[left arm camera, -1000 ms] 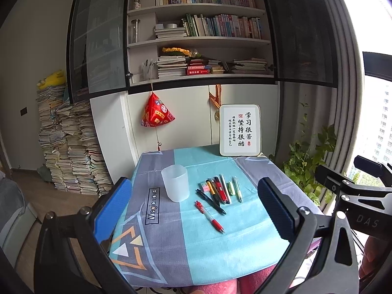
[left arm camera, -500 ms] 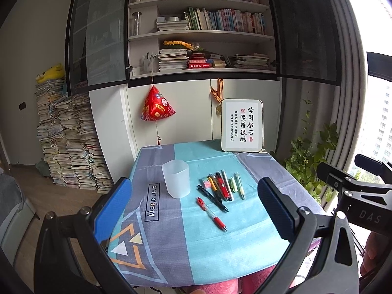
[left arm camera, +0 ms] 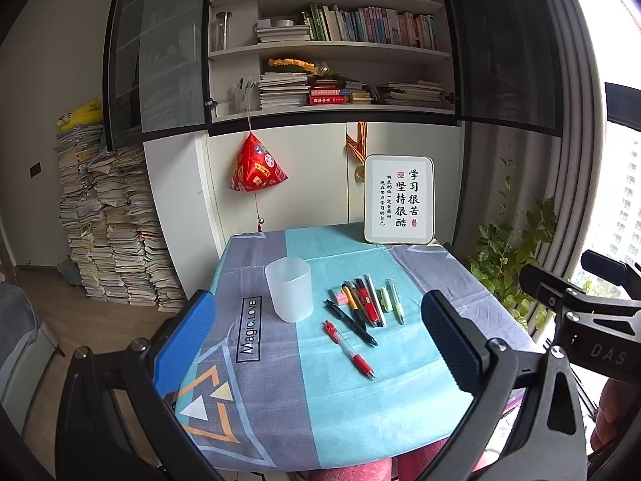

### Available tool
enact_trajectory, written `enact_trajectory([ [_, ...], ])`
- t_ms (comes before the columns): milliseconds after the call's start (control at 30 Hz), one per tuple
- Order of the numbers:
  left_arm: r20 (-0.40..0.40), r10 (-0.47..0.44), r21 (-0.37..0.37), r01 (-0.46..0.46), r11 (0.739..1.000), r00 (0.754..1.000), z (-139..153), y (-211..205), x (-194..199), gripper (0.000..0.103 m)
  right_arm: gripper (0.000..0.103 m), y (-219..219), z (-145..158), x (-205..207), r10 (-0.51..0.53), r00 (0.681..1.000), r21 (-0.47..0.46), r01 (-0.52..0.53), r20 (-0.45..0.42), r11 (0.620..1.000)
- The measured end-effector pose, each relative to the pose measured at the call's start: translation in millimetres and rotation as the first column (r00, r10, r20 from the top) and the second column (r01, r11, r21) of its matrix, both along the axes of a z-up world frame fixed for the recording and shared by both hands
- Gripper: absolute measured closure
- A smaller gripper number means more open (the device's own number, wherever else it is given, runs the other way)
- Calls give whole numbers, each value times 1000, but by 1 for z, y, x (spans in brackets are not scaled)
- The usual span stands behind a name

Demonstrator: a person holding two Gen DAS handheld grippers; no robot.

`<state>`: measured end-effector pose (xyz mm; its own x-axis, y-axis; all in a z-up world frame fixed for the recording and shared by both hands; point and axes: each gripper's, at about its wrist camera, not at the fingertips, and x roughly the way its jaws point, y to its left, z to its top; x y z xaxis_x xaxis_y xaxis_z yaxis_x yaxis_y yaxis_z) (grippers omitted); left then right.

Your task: Organize stationery

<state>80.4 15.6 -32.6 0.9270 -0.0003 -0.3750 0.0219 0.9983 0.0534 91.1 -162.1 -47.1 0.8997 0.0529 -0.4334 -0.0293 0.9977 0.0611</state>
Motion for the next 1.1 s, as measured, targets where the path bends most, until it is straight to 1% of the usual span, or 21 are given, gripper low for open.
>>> enact_trajectory([
  [200,5,5,3,-5,1000,1000,1,1,2,1,5,1,-1,4,3,1000,-1,-3,-6,1000],
  [367,3,0,2,0,1000,1000,0,2,3,1,5,-2,-2,4,9,1000,22,-9,-3,1000],
  [567,7,8,-7,-8,1000,1000,-3,5,2,1,5,-1,-3,4,10,1000,17,-10,-11,1000],
  [1100,-38,21,-27,-22,999,999,-18,16,17,1,5,9,-8,15,16,998,3,-16,-55,1000],
])
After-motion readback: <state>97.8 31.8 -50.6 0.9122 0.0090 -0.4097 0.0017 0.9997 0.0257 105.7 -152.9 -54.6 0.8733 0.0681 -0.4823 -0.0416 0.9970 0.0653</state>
